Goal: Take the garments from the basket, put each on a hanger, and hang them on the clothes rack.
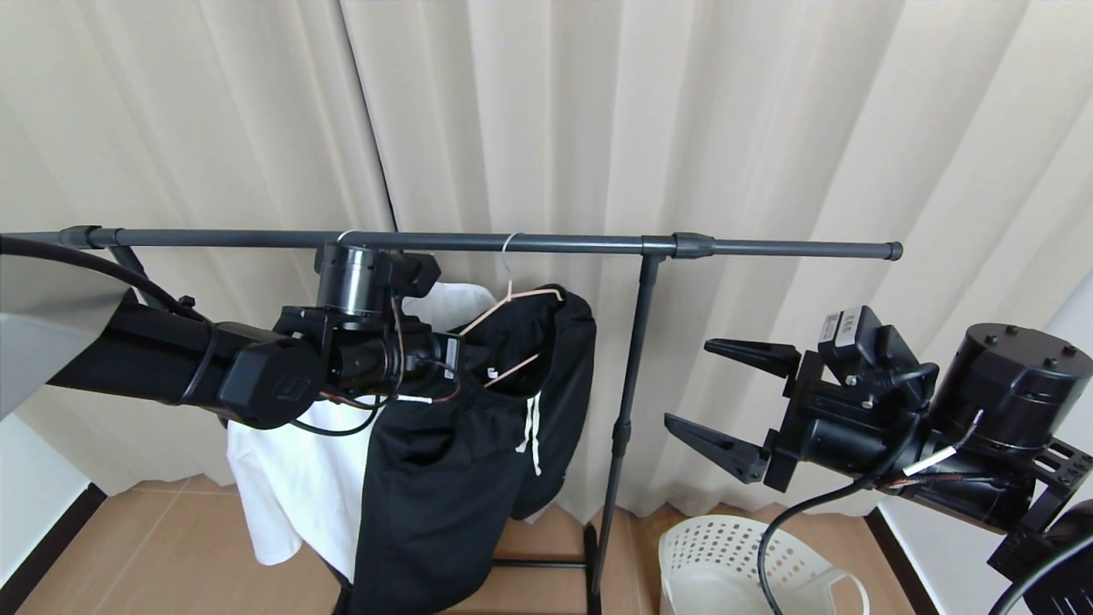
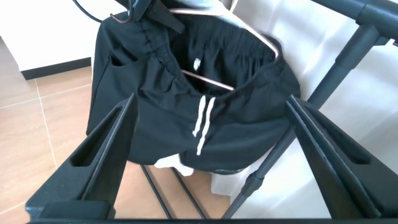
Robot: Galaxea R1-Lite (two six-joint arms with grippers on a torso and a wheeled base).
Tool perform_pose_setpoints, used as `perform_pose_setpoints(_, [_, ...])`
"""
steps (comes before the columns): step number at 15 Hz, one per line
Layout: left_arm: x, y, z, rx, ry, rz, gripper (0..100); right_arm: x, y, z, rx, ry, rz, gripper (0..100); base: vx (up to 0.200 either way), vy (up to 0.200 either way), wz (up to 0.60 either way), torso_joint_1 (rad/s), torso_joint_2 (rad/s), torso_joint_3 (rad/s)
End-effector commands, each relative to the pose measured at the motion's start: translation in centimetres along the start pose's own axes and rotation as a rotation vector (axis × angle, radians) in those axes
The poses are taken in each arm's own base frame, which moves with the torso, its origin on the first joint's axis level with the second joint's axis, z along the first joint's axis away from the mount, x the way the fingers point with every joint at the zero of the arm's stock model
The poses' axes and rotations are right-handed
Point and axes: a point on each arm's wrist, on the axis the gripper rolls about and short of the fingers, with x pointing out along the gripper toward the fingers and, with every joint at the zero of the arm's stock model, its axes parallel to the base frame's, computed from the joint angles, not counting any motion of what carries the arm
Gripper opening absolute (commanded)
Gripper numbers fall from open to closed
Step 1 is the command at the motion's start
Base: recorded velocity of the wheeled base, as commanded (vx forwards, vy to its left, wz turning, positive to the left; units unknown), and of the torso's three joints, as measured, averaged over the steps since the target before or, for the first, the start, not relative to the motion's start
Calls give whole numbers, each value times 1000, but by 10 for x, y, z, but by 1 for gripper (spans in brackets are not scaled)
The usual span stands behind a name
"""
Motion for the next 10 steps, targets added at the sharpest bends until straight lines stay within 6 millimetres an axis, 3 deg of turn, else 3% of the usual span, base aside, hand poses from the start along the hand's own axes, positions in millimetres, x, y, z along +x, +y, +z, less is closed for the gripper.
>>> perform_pose_setpoints(1, [-1, -1, 0, 1, -1, -1, 100, 0, 0, 0, -1, -1, 0, 100, 0, 0, 0, 0, 0, 0])
perform_pose_setpoints(4, [-7, -1, -1, 2, 1, -1, 100, -1, 0, 1, -3, -4, 0, 100, 0, 0, 0, 0, 0, 0])
perform_pose_setpoints(6, [-23, -3, 2, 3, -38, -4, 100, -3, 1, 6, -14, -22, -8, 100, 0, 0, 0, 0, 0, 0])
perform_pose_setpoints(10, [-81, -4, 2, 6, -118, -4, 100, -2, -4, 12, -24, -24, -130, 100, 0, 0, 0, 0, 0, 0])
